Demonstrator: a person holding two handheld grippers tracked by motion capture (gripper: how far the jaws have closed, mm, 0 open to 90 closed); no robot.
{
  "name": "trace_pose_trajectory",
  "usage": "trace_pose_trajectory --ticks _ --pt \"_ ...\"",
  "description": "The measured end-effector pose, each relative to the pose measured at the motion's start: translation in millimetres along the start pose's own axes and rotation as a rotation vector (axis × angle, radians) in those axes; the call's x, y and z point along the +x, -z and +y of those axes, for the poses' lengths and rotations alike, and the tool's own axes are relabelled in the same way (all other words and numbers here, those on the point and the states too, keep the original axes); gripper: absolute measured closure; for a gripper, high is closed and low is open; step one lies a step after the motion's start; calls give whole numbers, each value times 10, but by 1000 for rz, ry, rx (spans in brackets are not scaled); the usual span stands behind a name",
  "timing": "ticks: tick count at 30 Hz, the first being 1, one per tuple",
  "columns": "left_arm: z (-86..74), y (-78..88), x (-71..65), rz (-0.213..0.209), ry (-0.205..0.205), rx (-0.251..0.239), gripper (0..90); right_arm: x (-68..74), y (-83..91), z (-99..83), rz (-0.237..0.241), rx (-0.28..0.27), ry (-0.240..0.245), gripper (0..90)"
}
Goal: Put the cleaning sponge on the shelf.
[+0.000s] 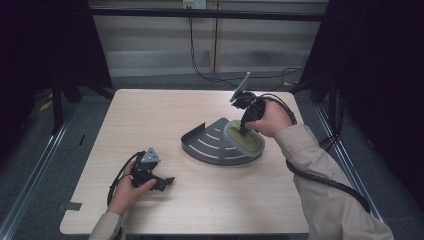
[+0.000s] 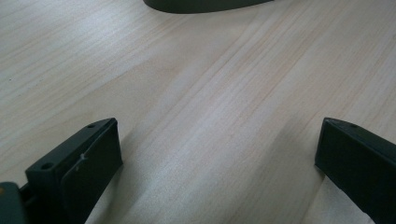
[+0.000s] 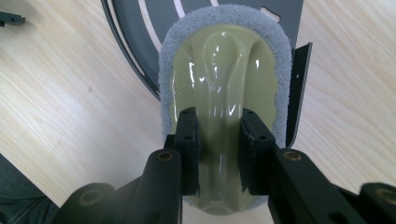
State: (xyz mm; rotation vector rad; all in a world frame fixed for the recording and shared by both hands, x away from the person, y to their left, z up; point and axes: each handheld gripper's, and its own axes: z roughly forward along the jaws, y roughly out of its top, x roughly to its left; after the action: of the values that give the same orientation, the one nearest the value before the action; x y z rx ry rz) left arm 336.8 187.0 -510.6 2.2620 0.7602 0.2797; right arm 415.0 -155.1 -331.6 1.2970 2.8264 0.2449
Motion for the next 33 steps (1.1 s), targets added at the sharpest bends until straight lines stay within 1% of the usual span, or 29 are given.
trace_pose_trajectory --ticks 2,5,6,7,8,9,11,12,14,16,18,20,23,26,27,31,32,33 --pt "0 2 0 2 -1 1 0 -16 -14 21 -1 -4 8 720" --pt "0 1 0 1 0 1 0 -26 -21 42 -2 -1 -1 720" --pt "0 -1 1 0 -2 -1 0 -42 -28 49 -8 -5 5 720" --pt "0 0 1 0 -1 0 0 -56 -34 61 1 -5 -6 720" --pt "0 -1 1 -1 -2 -2 0 -70 -41 63 1 -8 1 720" --pt "0 -1 1 -1 -2 -2 0 -70 -43 69 1 -3 -10 720" --pt "1 -1 2 2 -4 -2 0 -76 -49 72 -2 -1 -11 720" --pt "1 0 1 2 -3 -2 0 -93 -60 74 -3 -4 3 720" --pt "0 1 -1 0 0 1 0 -103 -74 82 -3 4 -6 720" --pt "0 -1 0 0 -1 -2 0 -110 -76 86 -7 8 -3 720" --pt "0 2 0 3 -1 1 0 -133 -93 99 -1 10 2 720" --pt "1 0 1 2 -3 -2 0 -141 -94 109 -2 10 -5 720" --pt "0 -1 0 0 -1 -2 0 -152 -100 117 -3 2 -3 720" --pt "0 -1 1 0 -1 -2 0 -167 -104 131 -4 6 -2 720" --pt "0 1 0 1 0 0 0 -167 -108 139 -2 9 -9 720" --pt "1 -1 3 -5 -2 -1 0 -185 -125 156 -1 8 -3 720" --pt "0 1 2 -3 -1 1 0 -195 -133 159 -2 3 7 720" --pt "0 1 1 -3 0 1 0 -196 -138 163 4 4 -2 720"
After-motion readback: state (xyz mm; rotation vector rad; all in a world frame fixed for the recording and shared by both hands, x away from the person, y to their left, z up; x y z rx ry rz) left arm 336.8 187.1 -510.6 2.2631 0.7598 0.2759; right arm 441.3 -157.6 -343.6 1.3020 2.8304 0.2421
